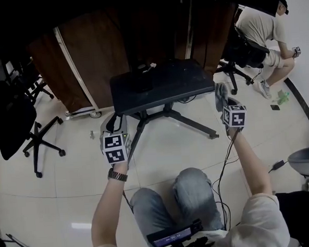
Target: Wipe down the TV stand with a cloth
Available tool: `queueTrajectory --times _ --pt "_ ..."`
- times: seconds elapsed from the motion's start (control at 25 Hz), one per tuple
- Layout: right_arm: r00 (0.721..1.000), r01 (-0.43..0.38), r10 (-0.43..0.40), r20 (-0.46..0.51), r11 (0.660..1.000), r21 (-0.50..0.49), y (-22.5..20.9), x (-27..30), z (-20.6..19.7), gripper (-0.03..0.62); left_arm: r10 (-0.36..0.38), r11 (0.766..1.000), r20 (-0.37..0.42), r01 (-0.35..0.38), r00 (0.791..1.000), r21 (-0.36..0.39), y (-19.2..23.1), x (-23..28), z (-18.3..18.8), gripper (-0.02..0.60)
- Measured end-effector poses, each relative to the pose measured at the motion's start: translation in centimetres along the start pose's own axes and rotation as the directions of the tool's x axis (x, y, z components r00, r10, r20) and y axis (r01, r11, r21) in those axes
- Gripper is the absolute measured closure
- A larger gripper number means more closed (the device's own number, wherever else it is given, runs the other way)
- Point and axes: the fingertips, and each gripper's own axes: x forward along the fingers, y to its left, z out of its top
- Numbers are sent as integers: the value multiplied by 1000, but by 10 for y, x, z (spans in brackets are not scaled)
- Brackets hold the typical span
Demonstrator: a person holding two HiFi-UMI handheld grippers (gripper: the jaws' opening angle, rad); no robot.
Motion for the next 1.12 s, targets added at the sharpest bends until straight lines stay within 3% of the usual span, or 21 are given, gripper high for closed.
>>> queueTrajectory --times 0.12,0.28,0.48,0.64,0.76,0.92,1.04,1.12 --pt "990 -141 140 -21 990 -5 78 8 -32 569 15 1000 24 -15 1000 -6 -5 0 -10 451" --pt "942 -336 336 -22 941 -25 218 43 -41 569 53 999 38 -53 998 -13 -6 2 -25 451" --pt "897 -441 442 19 896 -63 335 107 -18 569 94 994 -35 -96 995 -55 1 17 -78 451" --pt "888 -453 457 57 889 -68 373 139 -7 569 98 991 -81 -104 992 -81 5 32 -113 451" --pt "890 -454 455 18 889 -59 386 156 -33 569 96 990 -114 -107 989 -91 6 30 -134 451" --pt "874 -472 461 -153 881 -45 399 174 -131 569 72 993 -144 -85 987 -85 -6 25 -158 451" --pt "817 -524 502 -285 851 -4 410 167 -212 569 36 997 -162 -47 986 -66 -26 21 -177 451" --pt "790 -545 520 -324 838 14 414 158 -245 569 21 997 -181 -35 983 -74 -34 20 -191 451"
